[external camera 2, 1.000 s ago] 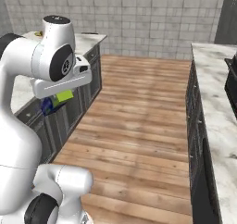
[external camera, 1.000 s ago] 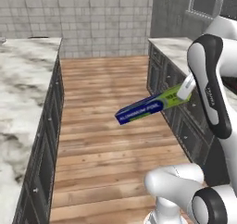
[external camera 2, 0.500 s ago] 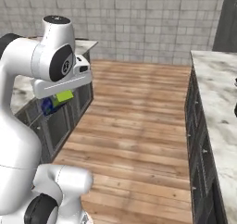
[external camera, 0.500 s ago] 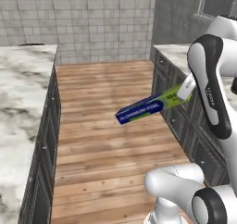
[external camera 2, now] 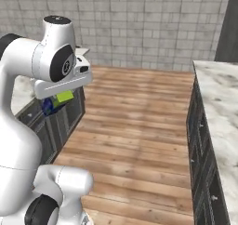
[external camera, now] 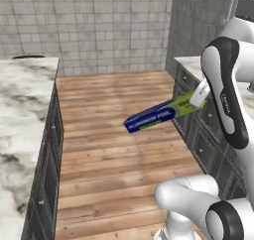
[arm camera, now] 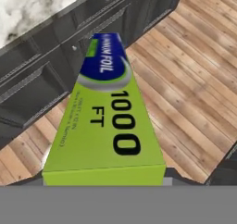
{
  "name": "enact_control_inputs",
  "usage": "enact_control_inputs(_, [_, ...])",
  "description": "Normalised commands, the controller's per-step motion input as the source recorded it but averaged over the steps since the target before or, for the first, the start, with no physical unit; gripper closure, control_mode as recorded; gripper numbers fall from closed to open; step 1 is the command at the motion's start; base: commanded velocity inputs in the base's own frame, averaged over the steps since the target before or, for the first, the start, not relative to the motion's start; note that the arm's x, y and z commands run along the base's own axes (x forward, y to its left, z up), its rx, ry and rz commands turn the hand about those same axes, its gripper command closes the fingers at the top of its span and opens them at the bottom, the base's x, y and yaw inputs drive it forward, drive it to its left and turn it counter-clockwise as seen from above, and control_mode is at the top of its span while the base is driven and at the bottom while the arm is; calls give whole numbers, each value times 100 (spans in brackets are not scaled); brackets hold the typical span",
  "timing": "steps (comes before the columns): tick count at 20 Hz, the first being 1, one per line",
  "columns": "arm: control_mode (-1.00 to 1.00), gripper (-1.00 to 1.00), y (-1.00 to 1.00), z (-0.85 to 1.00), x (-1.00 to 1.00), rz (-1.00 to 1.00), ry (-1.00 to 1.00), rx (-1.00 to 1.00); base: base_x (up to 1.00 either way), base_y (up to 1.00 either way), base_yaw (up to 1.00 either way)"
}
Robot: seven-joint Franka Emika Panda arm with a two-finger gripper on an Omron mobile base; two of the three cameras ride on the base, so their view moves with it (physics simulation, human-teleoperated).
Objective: Retrieve the tupperware and aluminum foil from the cabinet and place them on the dining counter near the plate with mushrooms to prepare for storing leftovers.
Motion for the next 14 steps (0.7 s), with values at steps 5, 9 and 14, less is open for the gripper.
enact_control_inputs(5, [100, 100, 0, 0, 0, 0, 0, 0, 100, 18, -2])
enact_control_inputs(9, [100, 100, 0, 0, 0, 0, 0, 0, 100, 10, -3])
enact_control_inputs(14, [100, 100, 0, 0, 0, 0, 0, 0, 100, 9, -3])
